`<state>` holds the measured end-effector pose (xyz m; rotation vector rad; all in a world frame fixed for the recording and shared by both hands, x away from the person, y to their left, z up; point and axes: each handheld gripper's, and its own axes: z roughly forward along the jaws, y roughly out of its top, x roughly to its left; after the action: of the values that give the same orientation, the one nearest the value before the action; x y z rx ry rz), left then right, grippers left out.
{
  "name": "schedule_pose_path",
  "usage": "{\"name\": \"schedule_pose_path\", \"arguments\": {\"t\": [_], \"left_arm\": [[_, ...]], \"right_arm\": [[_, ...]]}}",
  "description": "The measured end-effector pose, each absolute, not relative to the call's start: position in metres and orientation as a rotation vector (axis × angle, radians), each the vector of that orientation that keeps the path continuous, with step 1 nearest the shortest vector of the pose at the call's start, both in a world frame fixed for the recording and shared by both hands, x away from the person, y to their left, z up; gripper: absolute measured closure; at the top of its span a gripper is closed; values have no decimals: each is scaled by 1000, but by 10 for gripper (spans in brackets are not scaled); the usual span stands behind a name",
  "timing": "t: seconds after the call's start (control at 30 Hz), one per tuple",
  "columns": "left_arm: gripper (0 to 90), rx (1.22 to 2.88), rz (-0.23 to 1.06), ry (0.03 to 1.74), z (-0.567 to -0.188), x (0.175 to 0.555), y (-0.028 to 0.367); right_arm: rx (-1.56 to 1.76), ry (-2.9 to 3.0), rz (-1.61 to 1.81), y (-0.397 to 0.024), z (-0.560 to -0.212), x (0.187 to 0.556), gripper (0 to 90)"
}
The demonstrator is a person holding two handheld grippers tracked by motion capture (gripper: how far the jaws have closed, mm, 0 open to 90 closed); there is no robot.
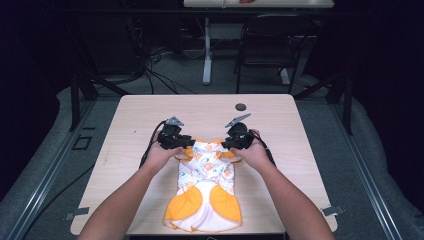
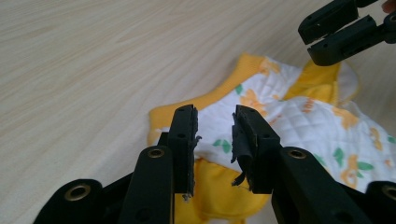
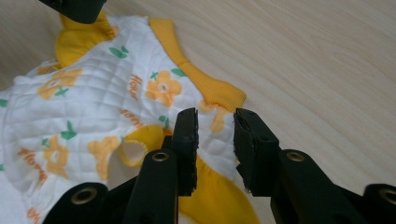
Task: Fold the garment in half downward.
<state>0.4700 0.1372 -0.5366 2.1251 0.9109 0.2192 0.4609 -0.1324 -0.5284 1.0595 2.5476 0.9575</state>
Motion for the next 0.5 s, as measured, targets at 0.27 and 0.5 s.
{"name": "schedule_pose_path", "arguments": {"t": [0.27, 0.5], "left_arm": [[695, 2147, 221, 966, -550, 479, 141], [650, 2154, 223, 993, -561, 480, 140]], "right_arm": [[1156, 2547, 921, -136, -546, 476, 670], [1190, 2552, 931, -134, -553, 479, 660]]}}
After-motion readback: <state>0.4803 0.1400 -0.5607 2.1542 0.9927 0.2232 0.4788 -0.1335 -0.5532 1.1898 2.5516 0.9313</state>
